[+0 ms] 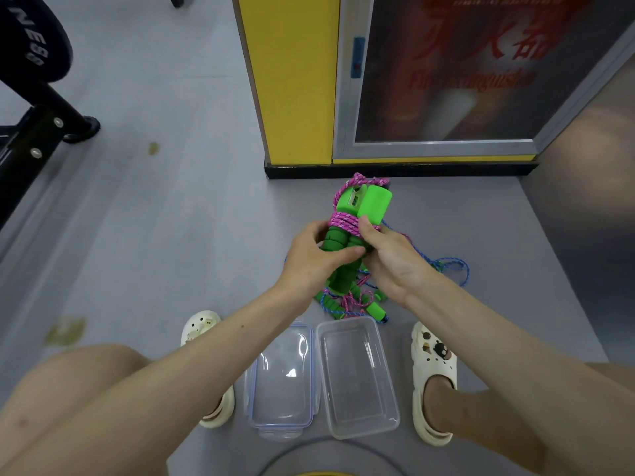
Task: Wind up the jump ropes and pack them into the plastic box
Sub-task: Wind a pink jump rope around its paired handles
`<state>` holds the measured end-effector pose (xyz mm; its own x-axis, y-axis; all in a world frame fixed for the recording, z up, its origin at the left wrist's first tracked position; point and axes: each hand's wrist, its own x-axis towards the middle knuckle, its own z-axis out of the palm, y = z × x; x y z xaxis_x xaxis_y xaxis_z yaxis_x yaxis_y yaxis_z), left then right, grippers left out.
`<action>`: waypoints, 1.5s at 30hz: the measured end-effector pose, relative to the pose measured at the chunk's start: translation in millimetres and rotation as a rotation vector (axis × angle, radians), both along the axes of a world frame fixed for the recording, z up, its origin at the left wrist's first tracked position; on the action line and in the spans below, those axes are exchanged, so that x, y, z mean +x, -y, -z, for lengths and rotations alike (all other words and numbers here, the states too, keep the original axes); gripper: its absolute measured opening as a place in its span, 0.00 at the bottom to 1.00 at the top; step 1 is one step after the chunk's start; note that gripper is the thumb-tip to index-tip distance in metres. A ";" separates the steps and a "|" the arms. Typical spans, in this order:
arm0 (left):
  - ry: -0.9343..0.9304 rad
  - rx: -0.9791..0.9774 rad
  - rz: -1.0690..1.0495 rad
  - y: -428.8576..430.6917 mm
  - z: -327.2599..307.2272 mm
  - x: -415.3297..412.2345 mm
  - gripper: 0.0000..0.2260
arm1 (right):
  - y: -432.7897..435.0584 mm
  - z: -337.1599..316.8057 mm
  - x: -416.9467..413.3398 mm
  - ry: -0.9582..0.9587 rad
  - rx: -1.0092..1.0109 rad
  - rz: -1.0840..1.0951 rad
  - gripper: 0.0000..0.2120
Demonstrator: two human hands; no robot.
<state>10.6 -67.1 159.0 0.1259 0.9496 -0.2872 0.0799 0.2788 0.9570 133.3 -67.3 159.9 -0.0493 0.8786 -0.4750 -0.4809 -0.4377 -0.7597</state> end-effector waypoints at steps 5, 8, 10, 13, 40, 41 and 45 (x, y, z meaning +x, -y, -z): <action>0.059 -0.019 0.043 5.6 7.7 1.8 0.23 | 0.7 1.9 -0.8 -0.019 -0.012 0.003 0.16; 0.138 -0.057 0.024 6.1 10.3 1.2 0.23 | -1.1 2.9 1.5 -0.012 -0.030 -0.038 0.15; 0.171 -0.071 0.023 6.2 9.8 1.9 0.23 | -3.4 0.7 2.2 -0.006 -0.049 -0.026 0.17; 0.173 -0.066 0.066 9.1 11.0 5.6 0.23 | -9.4 -2.8 4.9 -0.001 -0.097 0.086 0.23; 0.526 -0.251 0.233 12.9 11.9 -1.8 0.28 | -19.4 -14.3 18.8 -0.009 -0.113 0.150 0.18; 0.502 -0.247 0.222 14.5 13.0 -1.6 0.27 | -18.4 -12.3 16.9 -0.010 -0.125 0.159 0.20; 0.397 -0.223 0.189 22.8 16.7 2.9 0.24 | -14.5 -5.1 9.2 0.033 -0.179 0.172 0.24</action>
<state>13.5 -89.9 142.3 0.4313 0.8201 -0.3761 -0.2097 0.4966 0.8423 142.5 -52.9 165.0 0.1119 0.7745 -0.6226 -0.5361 -0.4805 -0.6941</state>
